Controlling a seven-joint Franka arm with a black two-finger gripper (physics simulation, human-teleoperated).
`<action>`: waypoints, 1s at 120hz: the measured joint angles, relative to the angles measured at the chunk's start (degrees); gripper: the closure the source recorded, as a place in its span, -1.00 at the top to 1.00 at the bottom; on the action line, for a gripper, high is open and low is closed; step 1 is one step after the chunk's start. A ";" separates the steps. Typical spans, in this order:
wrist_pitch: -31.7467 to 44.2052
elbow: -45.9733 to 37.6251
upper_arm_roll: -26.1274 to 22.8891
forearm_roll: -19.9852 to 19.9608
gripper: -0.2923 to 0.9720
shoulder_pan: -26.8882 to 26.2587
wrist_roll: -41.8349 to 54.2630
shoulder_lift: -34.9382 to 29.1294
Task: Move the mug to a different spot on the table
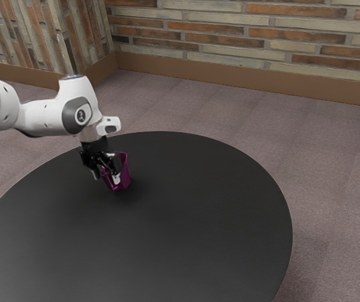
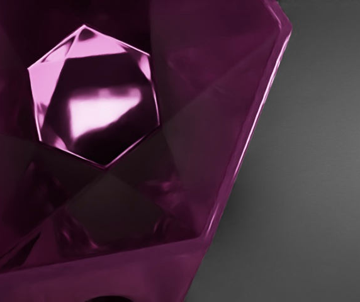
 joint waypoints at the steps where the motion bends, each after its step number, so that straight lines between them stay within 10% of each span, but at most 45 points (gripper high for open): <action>1: 0.07 -0.01 0.08 0.00 0.37 0.00 0.06 0.01; 120: 23.18 -7.93 1.01 -1.28 -0.40 0.03 1.76 -1.26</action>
